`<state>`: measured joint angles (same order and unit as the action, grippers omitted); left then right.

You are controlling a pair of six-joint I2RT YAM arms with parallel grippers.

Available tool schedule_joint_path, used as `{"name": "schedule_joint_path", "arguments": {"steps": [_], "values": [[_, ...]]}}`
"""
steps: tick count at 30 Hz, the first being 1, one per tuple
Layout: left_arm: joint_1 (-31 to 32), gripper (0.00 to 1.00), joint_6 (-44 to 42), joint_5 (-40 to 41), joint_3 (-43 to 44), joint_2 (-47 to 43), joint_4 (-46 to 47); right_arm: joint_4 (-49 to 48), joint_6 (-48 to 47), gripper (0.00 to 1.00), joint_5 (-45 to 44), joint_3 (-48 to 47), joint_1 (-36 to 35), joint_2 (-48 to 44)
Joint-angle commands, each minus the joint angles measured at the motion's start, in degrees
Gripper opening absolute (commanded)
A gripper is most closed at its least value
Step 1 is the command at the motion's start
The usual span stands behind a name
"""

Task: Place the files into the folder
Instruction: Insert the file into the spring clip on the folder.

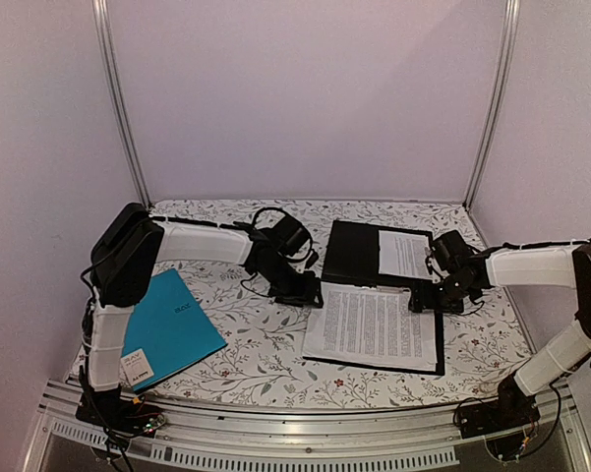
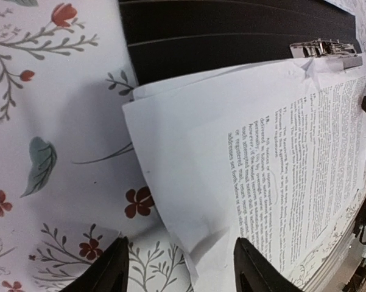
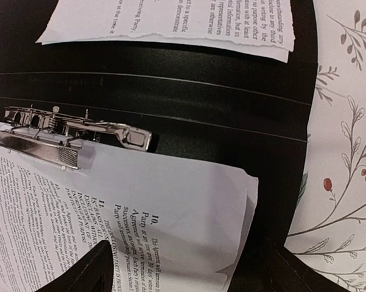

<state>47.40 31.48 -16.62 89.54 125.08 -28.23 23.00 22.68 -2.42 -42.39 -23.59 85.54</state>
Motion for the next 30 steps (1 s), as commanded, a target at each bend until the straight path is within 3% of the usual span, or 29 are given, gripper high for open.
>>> {"name": "schedule_joint_path", "arguments": {"steps": [1, 20, 30], "values": [[1.31, 0.59, -0.75, 2.91, -1.87, -2.08, -0.50, 0.67, 0.64, 0.81, 0.77, -0.74, 0.25, 0.35], [3.93, 0.46, -0.15, 5.26, -1.91, 1.51, -0.64, 0.85, -0.53, 0.50, 1.19, -3.90, 0.99, 4.64], [4.02, 0.45, -0.58, 5.77, -1.31, 1.71, -1.03, 1.75, -0.61, 0.41, 0.43, -4.45, 1.01, 4.06]]}}
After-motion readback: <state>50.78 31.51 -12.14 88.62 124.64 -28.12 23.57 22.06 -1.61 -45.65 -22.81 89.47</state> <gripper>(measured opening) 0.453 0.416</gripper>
